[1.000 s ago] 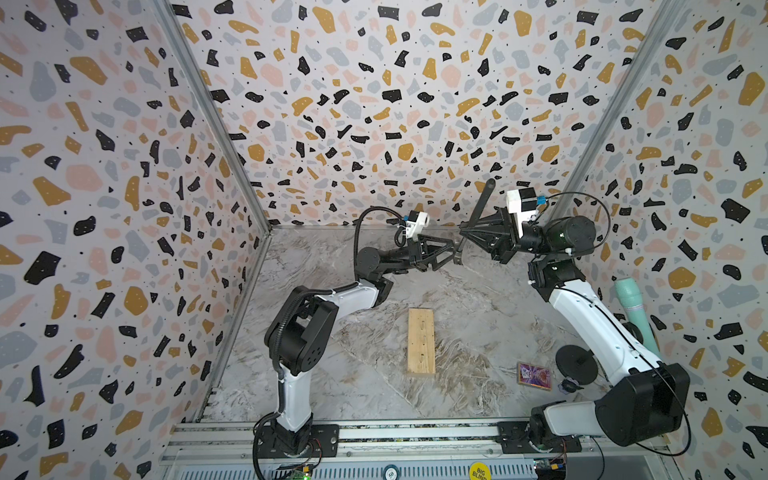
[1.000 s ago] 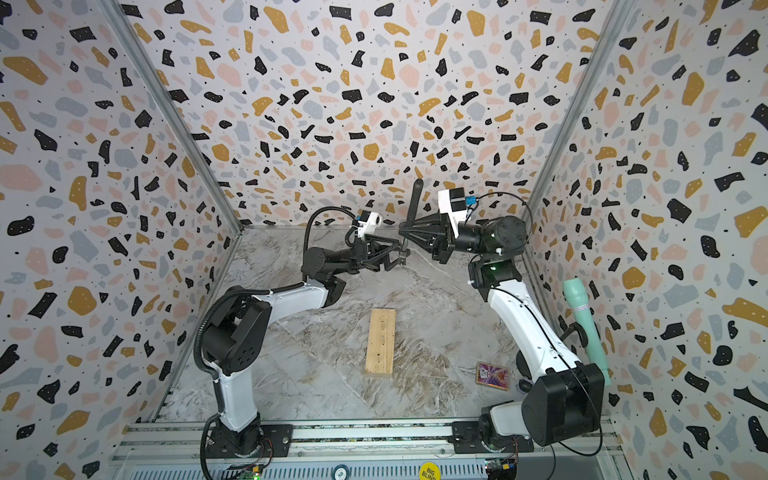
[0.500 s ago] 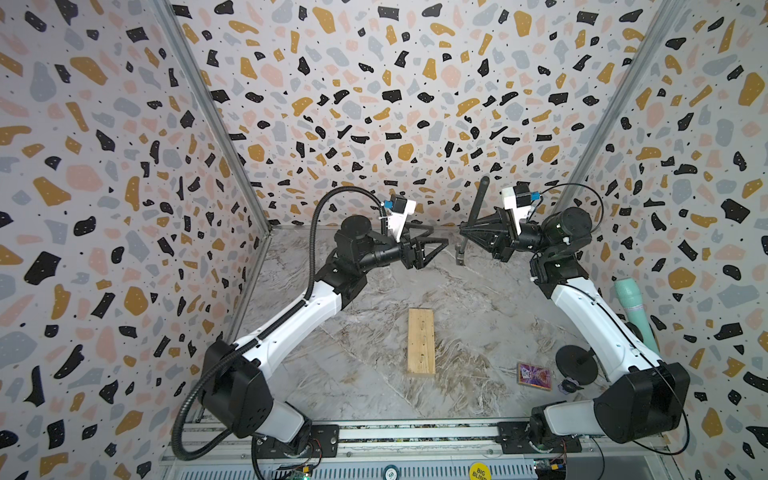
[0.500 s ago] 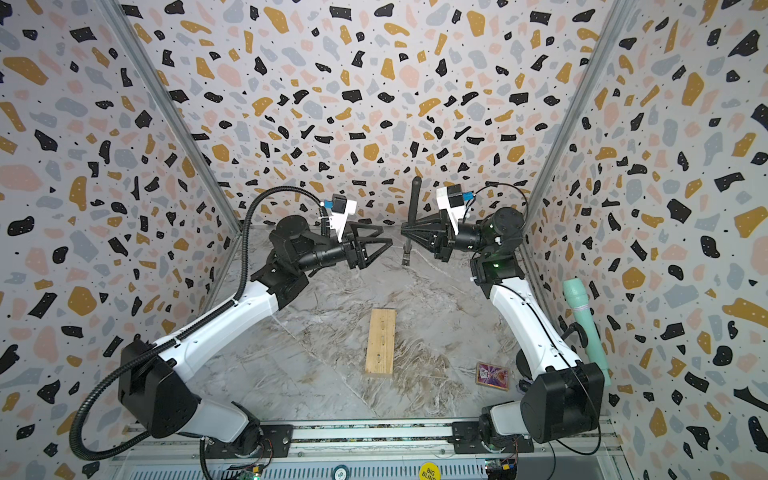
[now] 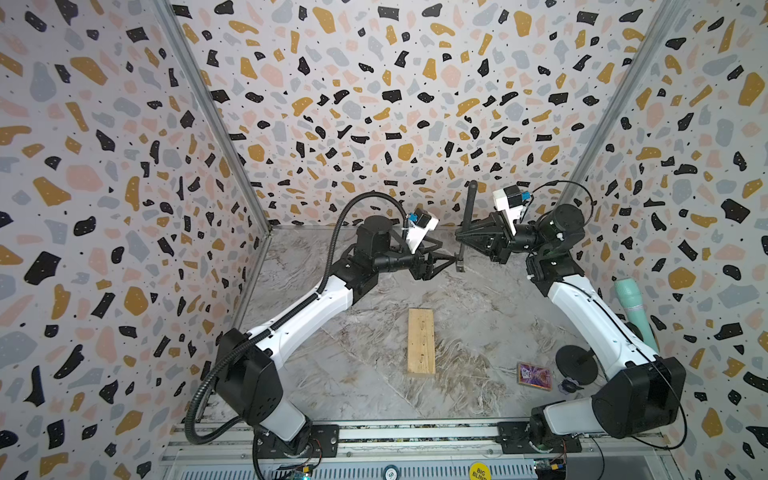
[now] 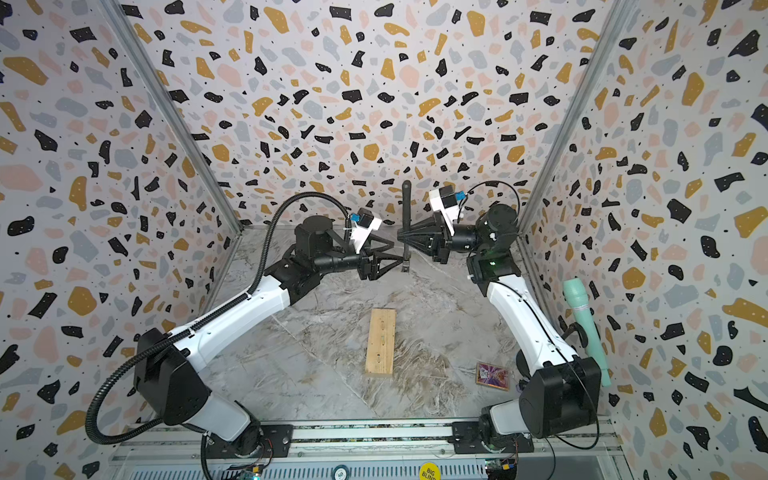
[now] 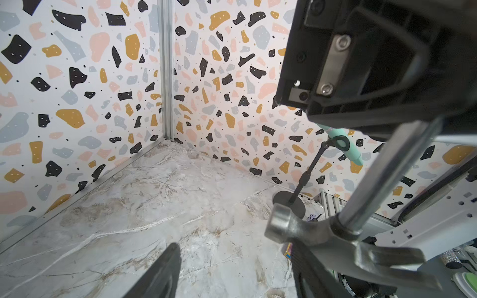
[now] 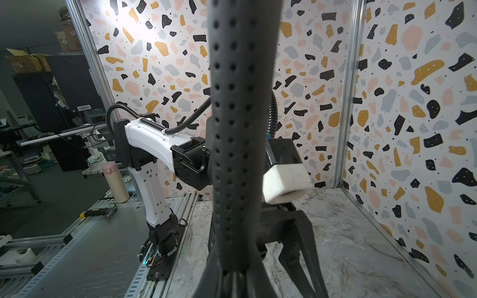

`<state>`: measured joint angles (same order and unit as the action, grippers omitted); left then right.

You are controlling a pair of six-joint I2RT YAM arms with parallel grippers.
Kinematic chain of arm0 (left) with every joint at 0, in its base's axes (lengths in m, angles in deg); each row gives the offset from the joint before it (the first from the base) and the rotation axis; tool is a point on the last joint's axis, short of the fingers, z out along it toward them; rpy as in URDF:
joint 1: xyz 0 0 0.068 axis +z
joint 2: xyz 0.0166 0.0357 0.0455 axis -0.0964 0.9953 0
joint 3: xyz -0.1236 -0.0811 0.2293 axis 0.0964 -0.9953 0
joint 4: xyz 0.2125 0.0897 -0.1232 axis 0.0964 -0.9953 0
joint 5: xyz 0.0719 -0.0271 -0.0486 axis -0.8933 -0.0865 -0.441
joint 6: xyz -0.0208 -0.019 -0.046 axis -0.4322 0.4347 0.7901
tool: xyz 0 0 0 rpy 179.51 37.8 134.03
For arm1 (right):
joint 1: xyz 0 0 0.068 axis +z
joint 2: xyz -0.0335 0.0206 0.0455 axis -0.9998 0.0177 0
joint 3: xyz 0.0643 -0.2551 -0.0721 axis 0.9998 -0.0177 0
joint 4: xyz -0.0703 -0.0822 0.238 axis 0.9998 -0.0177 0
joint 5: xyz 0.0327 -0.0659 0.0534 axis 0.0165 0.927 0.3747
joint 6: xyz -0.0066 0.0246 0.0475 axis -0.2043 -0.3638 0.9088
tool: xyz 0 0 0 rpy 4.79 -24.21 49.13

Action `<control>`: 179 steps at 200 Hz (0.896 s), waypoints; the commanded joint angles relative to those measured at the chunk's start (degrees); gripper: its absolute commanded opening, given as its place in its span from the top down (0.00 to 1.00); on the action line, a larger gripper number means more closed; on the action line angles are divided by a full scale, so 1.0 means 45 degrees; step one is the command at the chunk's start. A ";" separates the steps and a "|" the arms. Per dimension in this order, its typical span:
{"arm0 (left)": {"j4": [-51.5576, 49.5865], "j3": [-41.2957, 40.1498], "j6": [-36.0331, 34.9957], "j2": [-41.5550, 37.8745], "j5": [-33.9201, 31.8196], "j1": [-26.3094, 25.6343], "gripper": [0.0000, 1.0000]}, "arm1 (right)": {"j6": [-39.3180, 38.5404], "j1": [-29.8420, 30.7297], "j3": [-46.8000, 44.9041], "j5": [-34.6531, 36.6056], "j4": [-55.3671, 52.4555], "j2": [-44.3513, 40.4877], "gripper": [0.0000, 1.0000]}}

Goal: Use a claw hammer to pull out a nail
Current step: Pick up the hammer at the center of the board.

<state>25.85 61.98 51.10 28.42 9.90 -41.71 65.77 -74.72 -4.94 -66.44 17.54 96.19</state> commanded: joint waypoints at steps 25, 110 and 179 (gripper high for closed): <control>0.0216 -0.0581 -0.0851 -0.1759 -0.1068 -0.0104 0.30 | -0.0212 0.0204 0.0571 -0.0186 0.0199 -0.0029 1.00; 0.0189 0.0326 -0.0502 -0.0648 0.1226 -0.0182 0.38 | -0.0305 0.0841 0.0927 -0.0133 0.0184 0.0190 1.00; 0.1472 0.0184 0.0230 -0.0362 0.1774 -0.0357 0.76 | -0.0256 0.1098 0.0881 -0.0017 0.0126 0.0486 1.00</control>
<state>28.43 61.50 51.01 26.19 16.76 -42.96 64.55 -70.24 -3.56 -66.70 16.67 98.81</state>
